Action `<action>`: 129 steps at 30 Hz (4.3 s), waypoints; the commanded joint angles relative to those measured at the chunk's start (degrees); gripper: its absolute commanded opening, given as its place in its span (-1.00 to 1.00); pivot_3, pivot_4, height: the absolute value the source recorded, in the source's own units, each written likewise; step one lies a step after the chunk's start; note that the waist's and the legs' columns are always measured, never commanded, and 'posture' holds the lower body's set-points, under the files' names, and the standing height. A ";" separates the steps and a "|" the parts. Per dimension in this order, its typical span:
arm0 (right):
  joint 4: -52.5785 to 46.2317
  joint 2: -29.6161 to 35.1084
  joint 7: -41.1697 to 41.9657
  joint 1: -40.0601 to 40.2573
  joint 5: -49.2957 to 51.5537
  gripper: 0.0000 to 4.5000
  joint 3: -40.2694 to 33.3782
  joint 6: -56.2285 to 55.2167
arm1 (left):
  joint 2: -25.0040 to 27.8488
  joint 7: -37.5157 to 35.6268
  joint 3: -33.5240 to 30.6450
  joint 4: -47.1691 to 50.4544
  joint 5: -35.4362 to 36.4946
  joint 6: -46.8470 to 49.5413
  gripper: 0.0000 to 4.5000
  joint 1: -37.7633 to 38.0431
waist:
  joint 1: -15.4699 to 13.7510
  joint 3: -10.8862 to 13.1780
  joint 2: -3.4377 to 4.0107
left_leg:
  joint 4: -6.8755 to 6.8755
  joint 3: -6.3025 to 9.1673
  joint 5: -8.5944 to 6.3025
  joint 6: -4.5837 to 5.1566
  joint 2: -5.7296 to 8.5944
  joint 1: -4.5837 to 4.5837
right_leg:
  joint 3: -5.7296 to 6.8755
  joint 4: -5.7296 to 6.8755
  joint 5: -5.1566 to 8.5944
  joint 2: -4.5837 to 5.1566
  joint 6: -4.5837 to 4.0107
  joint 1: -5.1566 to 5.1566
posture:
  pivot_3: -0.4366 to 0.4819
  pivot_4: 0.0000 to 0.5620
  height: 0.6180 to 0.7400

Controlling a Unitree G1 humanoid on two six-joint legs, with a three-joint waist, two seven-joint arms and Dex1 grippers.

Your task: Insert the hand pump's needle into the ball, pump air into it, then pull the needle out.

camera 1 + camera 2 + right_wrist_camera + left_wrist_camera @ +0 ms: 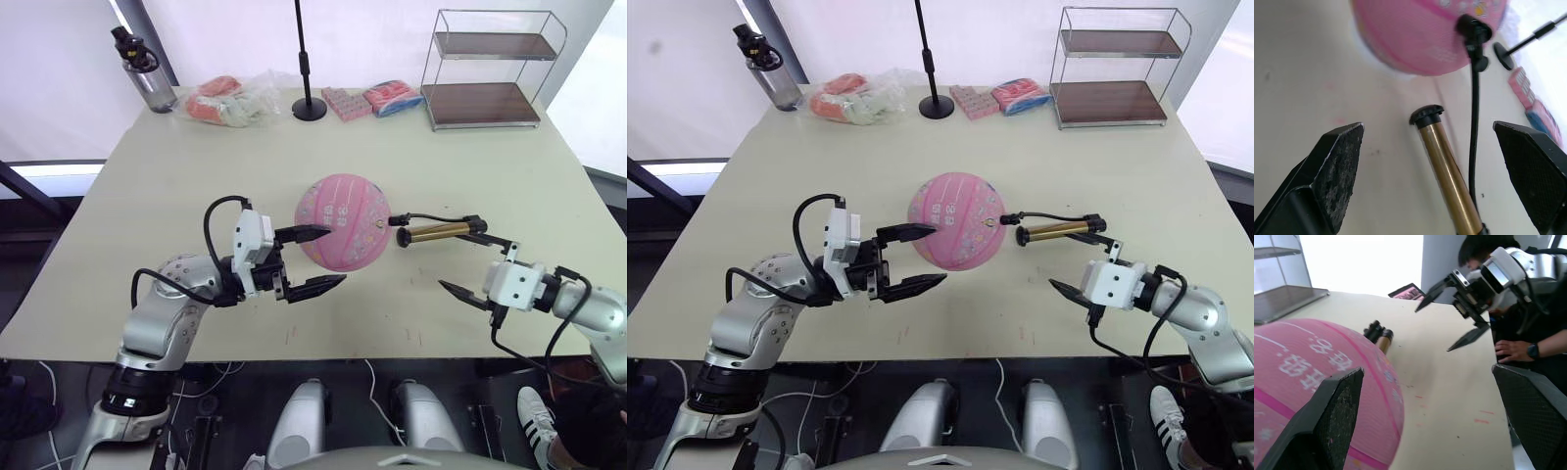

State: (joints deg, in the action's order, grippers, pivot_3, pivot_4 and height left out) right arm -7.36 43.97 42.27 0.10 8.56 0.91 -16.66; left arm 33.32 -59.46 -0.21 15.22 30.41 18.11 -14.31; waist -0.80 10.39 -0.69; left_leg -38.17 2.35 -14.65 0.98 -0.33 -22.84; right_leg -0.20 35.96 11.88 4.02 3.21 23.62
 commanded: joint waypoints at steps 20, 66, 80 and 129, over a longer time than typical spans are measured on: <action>-18.22 -6.81 7.18 10.78 30.27 0.97 -11.26 20.14 | -12.28 34.94 1.06 5.96 -8.93 15.34 1.00 -11.12 | 0.06 0.00 -0.07 | -0.20 -0.27 0.01 0.02 0.01 0.08 | -0.37 0.04 -0.28 -0.09 0.42 -0.01 | -0.05 -0.47 0.86; -7.51 -9.00 1.96 -7.76 2.54 0.97 0.24 20.00 | -12.79 7.88 9.38 -38.33 -18.01 -10.68 1.00 -21.84 | -0.12 -0.58 -0.01 | -0.24 -0.48 0.02 0.03 0.00 0.84 | -0.62 0.06 -0.21 -0.14 0.39 -0.59 | -0.05 -0.47 0.86; 14.85 -9.09 5.50 -27.94 -12.15 0.97 11.03 -3.30 | -14.86 4.69 9.12 -46.00 -20.23 -15.20 1.00 -25.54 | -0.21 -0.59 -0.02 | -0.27 -0.40 0.02 0.03 0.05 0.95 | -0.56 -0.01 -0.23 -0.13 0.41 -0.85 | -0.05 -0.47 0.86; 12.58 -3.48 10.33 -18.63 1.70 -0.85 4.27 -2.72 | -16.19 9.95 12.51 -45.47 -24.43 -9.56 1.00 -17.14 | -1.89 -1.05 0.42 | -0.24 -0.05 -0.08 0.20 0.71 0.87 | -0.80 -0.17 -0.04 0.22 0.64 -1.13 | -0.05 -0.47 0.86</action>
State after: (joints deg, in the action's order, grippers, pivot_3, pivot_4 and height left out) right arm 8.52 37.93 51.48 -19.08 6.90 10.55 -19.58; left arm 16.06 -50.94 8.25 -21.86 11.44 3.30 -37.61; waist -2.68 9.34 -0.27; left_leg -38.41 2.36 -14.75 1.21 0.45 -21.96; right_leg -1.04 35.77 11.89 4.24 3.91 22.44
